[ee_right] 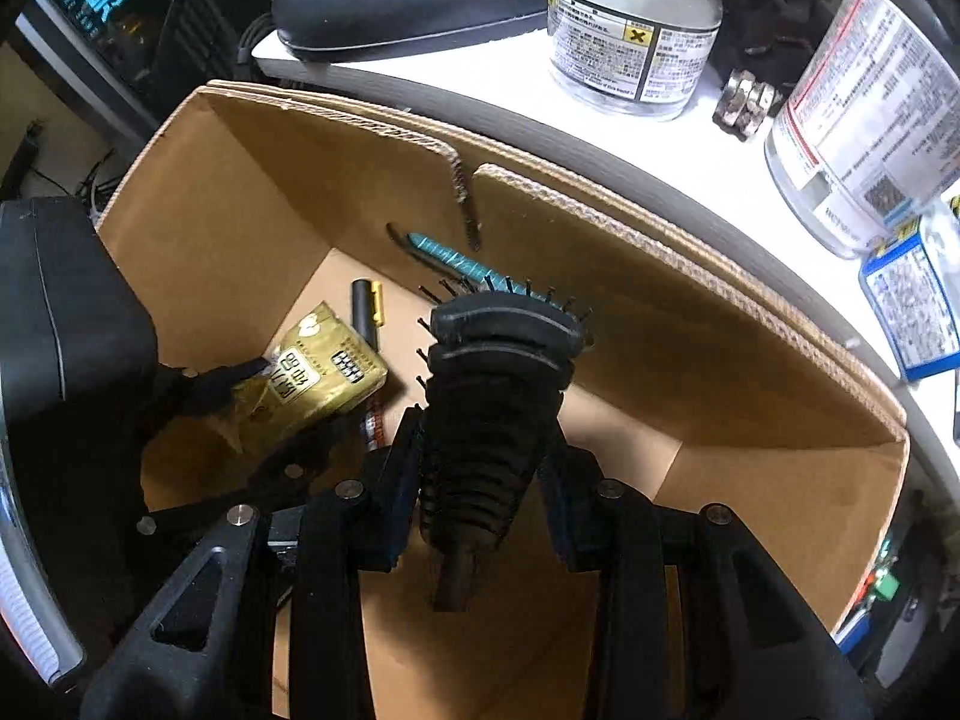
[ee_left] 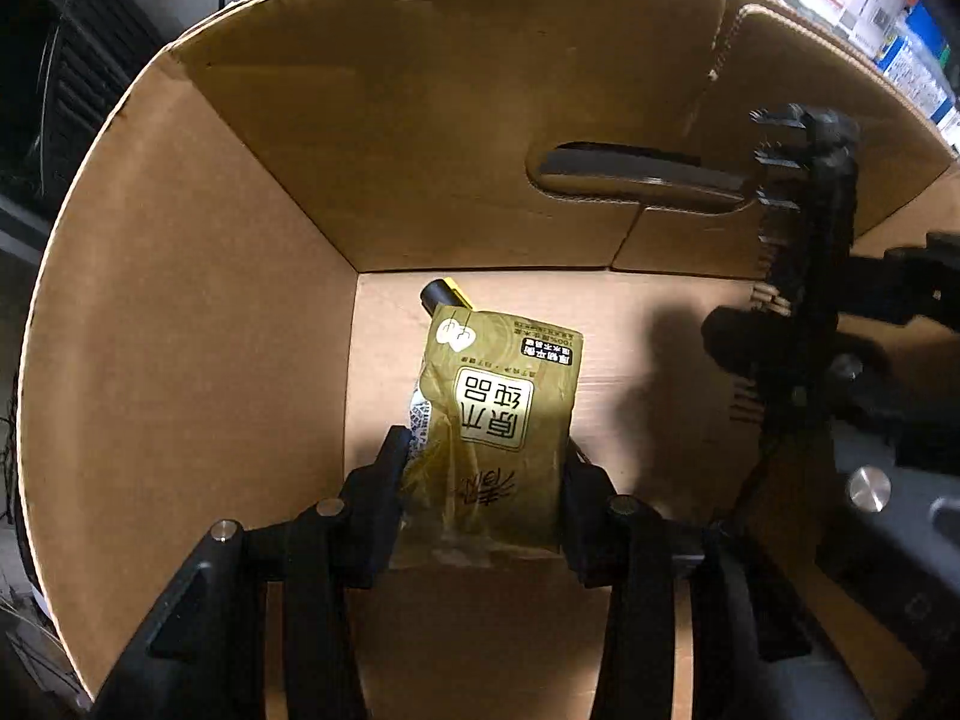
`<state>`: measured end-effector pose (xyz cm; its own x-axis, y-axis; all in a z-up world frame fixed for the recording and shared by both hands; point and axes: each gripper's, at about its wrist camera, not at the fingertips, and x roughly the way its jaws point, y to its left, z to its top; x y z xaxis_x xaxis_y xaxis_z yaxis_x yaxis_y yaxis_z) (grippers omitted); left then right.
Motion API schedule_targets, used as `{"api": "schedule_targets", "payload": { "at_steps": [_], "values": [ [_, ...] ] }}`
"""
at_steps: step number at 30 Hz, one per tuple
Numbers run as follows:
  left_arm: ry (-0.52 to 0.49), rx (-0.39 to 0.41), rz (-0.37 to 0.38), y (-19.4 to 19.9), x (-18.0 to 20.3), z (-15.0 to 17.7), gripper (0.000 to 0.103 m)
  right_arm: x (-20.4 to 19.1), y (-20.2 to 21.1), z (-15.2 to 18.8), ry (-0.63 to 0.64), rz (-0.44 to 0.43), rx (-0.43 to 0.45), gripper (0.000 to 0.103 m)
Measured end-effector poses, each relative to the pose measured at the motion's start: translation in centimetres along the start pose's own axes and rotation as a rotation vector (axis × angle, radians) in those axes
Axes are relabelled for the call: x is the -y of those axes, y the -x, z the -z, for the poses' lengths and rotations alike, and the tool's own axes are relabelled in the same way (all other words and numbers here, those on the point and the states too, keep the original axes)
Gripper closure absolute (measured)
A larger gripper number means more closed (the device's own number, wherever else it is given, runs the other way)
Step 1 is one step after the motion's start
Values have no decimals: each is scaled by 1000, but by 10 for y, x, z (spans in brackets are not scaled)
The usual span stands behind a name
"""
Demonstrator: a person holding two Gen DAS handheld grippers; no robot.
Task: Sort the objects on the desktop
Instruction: 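Lower both tools into the box and open both grippers releasing the items, then lift both open tools out of the box and swing toward the mat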
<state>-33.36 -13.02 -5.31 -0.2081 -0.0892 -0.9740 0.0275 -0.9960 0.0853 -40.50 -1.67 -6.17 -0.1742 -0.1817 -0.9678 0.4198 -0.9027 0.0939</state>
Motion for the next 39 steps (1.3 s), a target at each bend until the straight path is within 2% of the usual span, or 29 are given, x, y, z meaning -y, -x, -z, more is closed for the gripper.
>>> {"api": "schedule_targets", "payload": {
  "at_steps": [9, 13, 17, 19, 20, 21, 23, 24, 28, 32, 34, 36, 39],
  "values": [
    [-10, 6, -26, 4, 0, 2, 54, -7, 2, -1, 26, 44, 21, 67],
    [-21, 26, -60, 11, 4, 4, 54, -7, 3, -1, 49, 131, -10, 66],
    [-3, 62, -57, 29, 4, 6, 52, -5, 16, 1, 58, 147, 25, 65],
    [-3, 87, -67, 42, 4, 8, 46, -4, 26, 4, 59, 135, 44, 62],
    [-6, 96, -71, 47, 4, 10, 44, -4, 32, 6, 66, 121, 58, 57],
    [-9, 119, -70, 55, 4, 12, 43, -5, 38, 8, 74, 106, 73, 45],
    [-15, 152, -75, 68, 5, 18, 36, -6, 50, 13, 95, 85, 105, 29],
    [-19, 167, -80, 74, 6, 21, 32, -7, 56, 14, 108, 81, 123, 28],
    [-25, 221, -105, 88, 8, 33, 32, -7, 78, 21, 118, 95, 191, 28],
    [-21, 226, -97, 96, 13, 46, 32, -16, 93, 20, 117, 92, 215, 28],
    [-16, 232, -88, 101, 11, 50, 31, -16, 98, 34, 124, 80, 232, 28],
    [-12, 248, -82, 85, 24, 54, 29, -15, 102, 47, 129, 66, 246, 28],
    [-11, 292, -84, 94, 23, 63, 27, -16, 105, 57, 131, 47, 266, 28]
  ]
}}
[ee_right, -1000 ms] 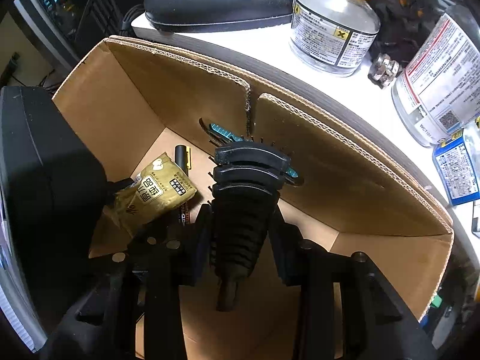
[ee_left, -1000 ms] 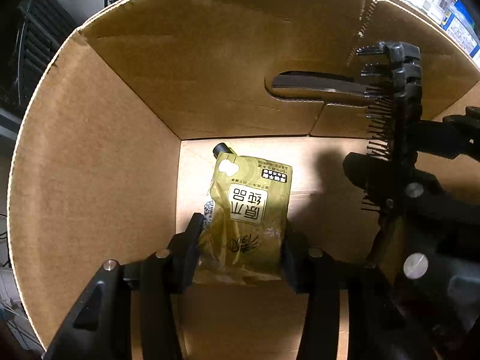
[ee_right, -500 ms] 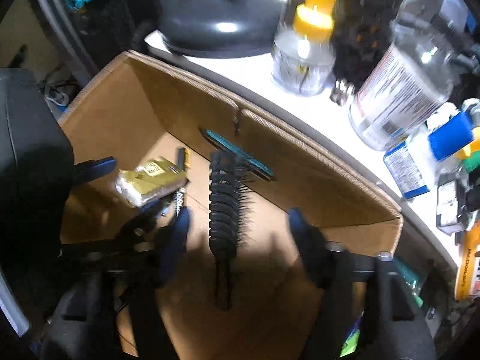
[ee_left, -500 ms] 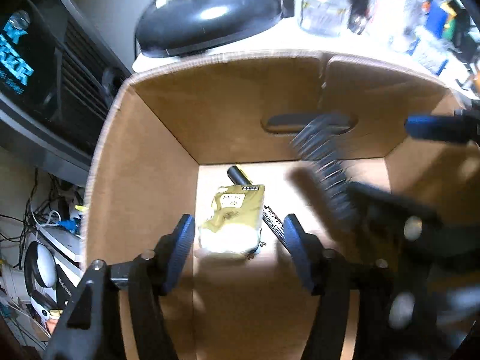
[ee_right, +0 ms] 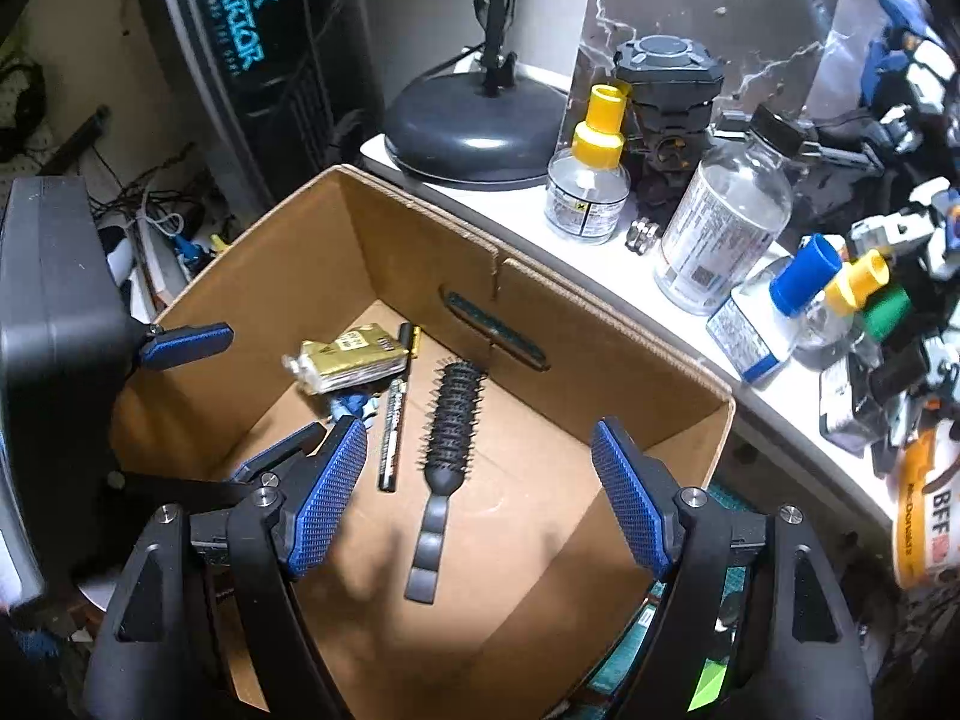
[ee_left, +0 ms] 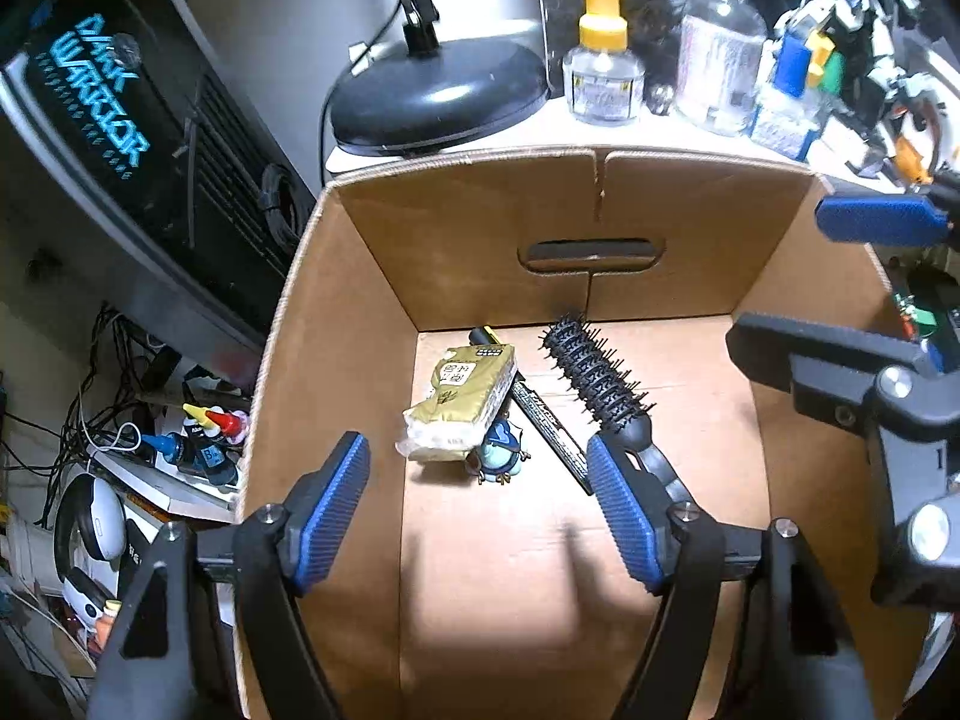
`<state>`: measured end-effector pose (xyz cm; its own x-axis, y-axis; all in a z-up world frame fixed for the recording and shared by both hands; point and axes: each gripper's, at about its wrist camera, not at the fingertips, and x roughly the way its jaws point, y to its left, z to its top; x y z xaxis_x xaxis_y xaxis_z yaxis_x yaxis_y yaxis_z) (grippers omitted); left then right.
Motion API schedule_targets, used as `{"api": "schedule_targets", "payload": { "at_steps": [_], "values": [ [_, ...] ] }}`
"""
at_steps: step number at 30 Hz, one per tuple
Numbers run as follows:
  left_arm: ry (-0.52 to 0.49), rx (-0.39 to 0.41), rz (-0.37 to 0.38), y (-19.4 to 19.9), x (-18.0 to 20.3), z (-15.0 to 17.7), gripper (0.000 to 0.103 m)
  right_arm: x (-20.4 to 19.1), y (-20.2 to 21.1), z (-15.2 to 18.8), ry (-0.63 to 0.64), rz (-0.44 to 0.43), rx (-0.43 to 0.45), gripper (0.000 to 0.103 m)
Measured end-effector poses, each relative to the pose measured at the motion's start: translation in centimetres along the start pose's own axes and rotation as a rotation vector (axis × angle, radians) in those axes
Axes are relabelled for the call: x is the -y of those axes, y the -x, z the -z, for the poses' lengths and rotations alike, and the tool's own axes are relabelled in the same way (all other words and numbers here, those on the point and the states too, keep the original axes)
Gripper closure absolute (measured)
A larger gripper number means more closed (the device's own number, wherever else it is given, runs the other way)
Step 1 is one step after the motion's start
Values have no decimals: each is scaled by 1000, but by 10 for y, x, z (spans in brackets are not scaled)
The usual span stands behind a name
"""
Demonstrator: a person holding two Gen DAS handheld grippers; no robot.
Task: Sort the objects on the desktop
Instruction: 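Lift both open tools out of the box and swing toward the mat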
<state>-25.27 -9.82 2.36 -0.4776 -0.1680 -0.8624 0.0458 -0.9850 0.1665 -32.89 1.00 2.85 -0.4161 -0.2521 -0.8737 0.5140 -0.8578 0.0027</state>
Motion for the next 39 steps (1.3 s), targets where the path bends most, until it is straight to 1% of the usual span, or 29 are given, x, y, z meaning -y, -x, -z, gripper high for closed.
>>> {"api": "schedule_targets", "payload": {
  "at_steps": [3, 5, 7, 8, 9, 10, 12, 15, 21, 23, 25, 26, 27, 28, 33, 37, 39],
  "values": [
    [-6, 40, -9, 16, 4, 7, 27, -2, 8, 6, -2, -22, 26, 28],
    [-10, 59, -8, 18, -5, 3, 27, -3, 12, 9, 2, -27, 37, 28],
    [-7, 79, 14, 13, -22, 7, 27, -7, 18, 13, 14, -32, 54, 28],
    [-3, 87, 21, 18, -23, 8, 27, -9, 21, 15, 19, -34, 65, 27],
    [0, 99, 25, 22, -24, 11, 26, -10, 26, 19, 22, -33, 73, 27],
    [3, 111, 30, 26, -25, 13, 21, -11, 31, 21, 26, -34, 83, 27],
    [4, 145, 30, 41, -24, 17, 14, -13, 39, 26, 29, -37, 103, 25],
    [-6, 182, 9, 57, -20, 23, 13, -18, 51, 32, 38, -43, 127, 24],
    [-9, 274, 0, 92, -19, 41, 13, -31, 75, 48, 55, -67, 181, 22],
    [-8, 306, -6, 103, -18, 47, 11, -36, 84, 55, 64, -73, 204, 22],
    [-7, 342, -12, 115, -17, 55, 6, -41, 92, 61, 70, -79, 223, 22],
    [-7, 353, -13, 119, -17, 59, 6, -43, 97, 64, 74, -81, 235, 20],
    [-8, 365, -14, 123, -16, 63, 6, -46, 102, 69, 79, -80, 249, 14],
    [-5, 378, -12, 127, -16, 67, 6, -48, 108, 73, 84, -78, 264, 12],
    [20, 439, 11, 143, -15, 88, 5, -57, 130, 97, 91, -89, 329, 11],
    [39, 484, 37, 148, -10, 111, 5, -60, 142, 126, 90, -102, 385, 11],
    [33, 521, 45, 152, -2, 127, 5, -58, 149, 141, 79, -112, 409, 11]
  ]
}}
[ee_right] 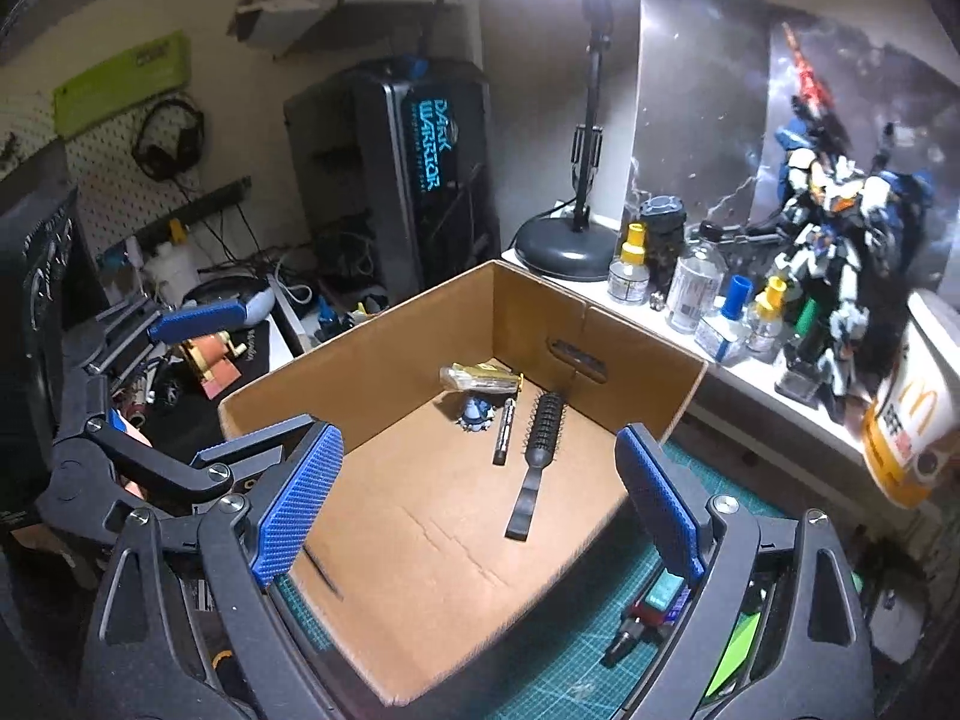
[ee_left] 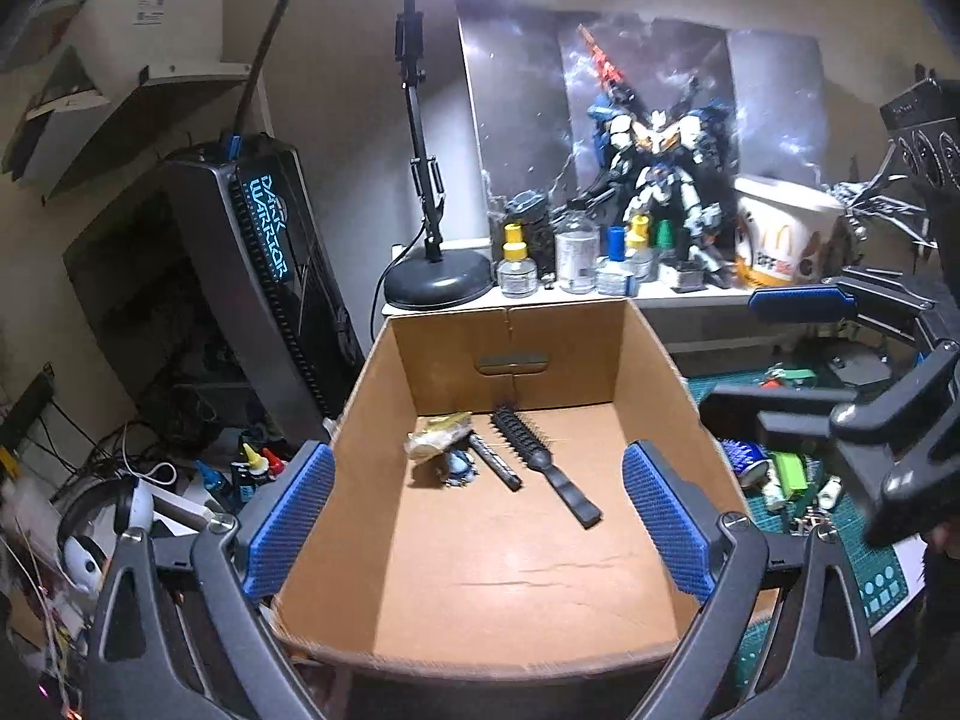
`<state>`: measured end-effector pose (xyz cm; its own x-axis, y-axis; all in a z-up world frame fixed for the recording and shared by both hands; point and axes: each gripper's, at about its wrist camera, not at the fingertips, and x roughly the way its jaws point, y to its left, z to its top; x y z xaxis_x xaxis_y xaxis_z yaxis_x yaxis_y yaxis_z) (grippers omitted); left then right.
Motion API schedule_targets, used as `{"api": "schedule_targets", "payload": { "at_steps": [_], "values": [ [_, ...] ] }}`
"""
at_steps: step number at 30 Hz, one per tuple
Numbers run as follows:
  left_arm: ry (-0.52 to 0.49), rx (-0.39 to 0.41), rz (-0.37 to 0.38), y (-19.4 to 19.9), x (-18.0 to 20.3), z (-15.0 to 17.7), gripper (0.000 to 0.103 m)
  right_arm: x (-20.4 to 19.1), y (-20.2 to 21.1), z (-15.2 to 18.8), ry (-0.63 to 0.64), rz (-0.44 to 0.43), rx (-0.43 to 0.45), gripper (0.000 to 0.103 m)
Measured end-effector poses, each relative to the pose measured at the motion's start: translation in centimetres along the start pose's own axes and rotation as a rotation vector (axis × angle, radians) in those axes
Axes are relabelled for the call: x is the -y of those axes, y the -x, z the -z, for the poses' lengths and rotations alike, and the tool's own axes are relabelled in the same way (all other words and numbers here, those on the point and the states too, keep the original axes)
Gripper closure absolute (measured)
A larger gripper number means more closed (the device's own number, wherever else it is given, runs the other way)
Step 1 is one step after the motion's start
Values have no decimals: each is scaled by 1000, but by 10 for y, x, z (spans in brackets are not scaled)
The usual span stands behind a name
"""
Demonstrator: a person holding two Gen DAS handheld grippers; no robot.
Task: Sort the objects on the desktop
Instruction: 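Lift both open tools out of the box and swing toward the mat, then lower the left gripper around the brown spray bottle and close it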
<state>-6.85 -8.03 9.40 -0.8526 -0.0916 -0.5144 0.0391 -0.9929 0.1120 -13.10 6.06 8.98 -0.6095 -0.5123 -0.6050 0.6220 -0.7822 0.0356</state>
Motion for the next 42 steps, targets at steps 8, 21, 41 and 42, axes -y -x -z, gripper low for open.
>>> {"api": "schedule_targets", "payload": {
  "at_steps": [8, 21, 41, 42],
  "values": [
    [74, 93, 162, 26, 13, 22, 0, 15, 73, 44, -59, 89, 123, 0],
    [50, 129, 372, 28, 71, 58, 0, 72, 170, 128, -253, 312, 189, 0],
    [-1, 46, 218, -81, 216, 82, 1, 141, 176, 240, -484, 362, 51, 0],
    [8, 28, 216, -86, 217, 81, 1, 143, 173, 240, -473, 352, 49, 0]
  ]
}}
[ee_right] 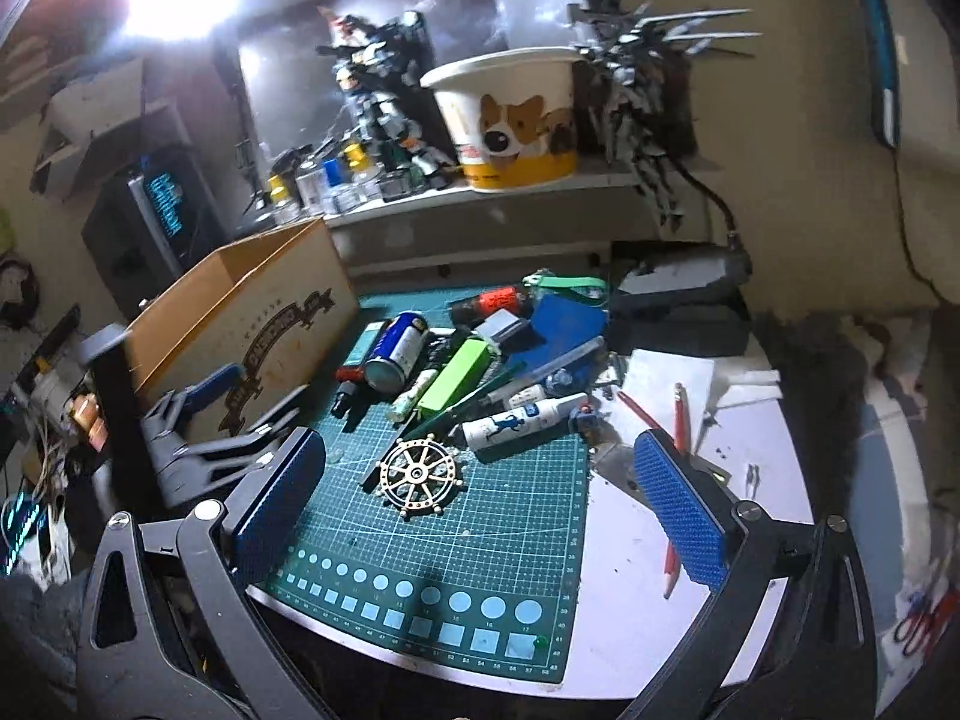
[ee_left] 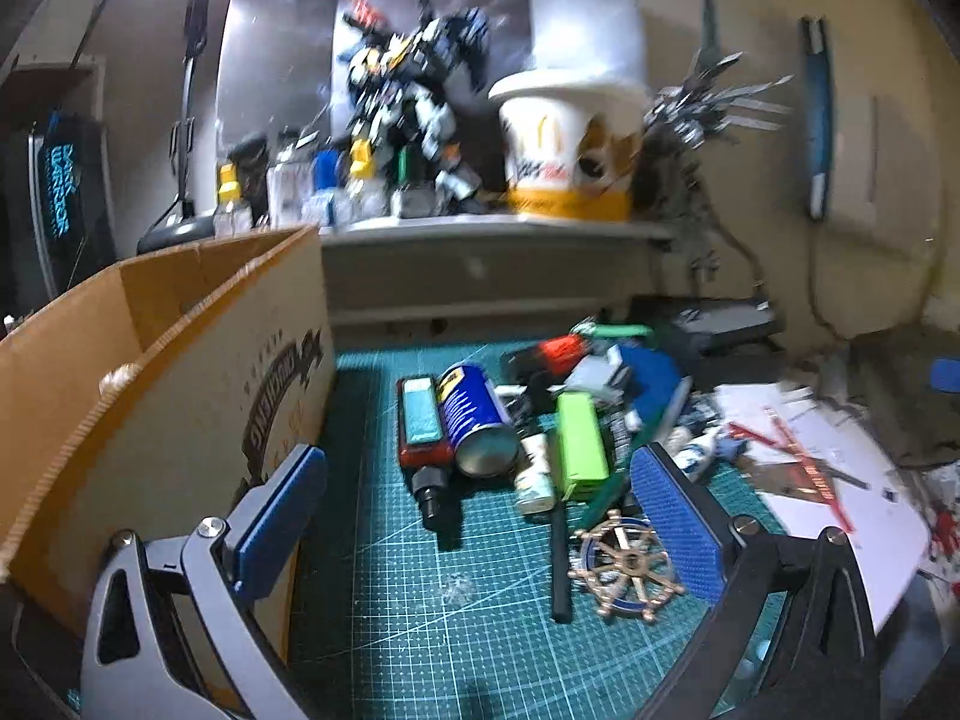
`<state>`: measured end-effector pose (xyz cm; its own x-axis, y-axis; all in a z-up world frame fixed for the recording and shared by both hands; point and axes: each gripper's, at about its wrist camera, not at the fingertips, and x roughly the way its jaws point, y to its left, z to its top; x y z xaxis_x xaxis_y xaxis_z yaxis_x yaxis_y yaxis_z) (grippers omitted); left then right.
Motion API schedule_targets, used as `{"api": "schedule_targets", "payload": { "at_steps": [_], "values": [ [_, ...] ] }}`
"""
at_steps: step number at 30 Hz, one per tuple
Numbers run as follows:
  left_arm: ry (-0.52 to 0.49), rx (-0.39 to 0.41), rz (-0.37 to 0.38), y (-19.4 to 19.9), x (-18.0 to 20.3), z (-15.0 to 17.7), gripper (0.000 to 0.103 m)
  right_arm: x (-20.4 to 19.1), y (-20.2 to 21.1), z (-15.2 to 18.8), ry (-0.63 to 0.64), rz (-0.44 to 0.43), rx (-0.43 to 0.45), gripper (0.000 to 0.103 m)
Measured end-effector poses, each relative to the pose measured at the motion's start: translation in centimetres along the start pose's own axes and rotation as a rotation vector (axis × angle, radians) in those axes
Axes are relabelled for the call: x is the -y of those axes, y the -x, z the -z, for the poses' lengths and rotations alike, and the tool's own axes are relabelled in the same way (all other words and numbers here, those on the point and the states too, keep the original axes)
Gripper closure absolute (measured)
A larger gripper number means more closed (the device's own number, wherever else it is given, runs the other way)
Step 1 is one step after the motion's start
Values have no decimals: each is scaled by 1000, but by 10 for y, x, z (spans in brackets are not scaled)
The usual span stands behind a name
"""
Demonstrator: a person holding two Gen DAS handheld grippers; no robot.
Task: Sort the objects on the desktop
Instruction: 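Lower the left gripper around the brown spray bottle and close it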
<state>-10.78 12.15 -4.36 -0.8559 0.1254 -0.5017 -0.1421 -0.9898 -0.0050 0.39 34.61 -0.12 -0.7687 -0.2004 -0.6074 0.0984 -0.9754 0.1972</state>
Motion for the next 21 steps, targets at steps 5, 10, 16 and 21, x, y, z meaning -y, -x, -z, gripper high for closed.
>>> {"api": "schedule_targets", "payload": {
  "at_steps": [5, 10, 16, 21],
  "values": [
    [53, -68, -13, -26, -4, -1, 4, 11, -20, -6, -10, -63, -3, 0],
    [106, -178, -45, -59, -19, -6, 25, 17, -41, -7, -33, -147, -5, 0],
    [131, -307, -36, -93, -30, 0, 47, 20, -62, -6, -45, -196, -25, 0],
    [143, -397, -11, -112, -34, 9, 66, 23, -72, -2, -57, -209, -52, 0]
  ]
}}
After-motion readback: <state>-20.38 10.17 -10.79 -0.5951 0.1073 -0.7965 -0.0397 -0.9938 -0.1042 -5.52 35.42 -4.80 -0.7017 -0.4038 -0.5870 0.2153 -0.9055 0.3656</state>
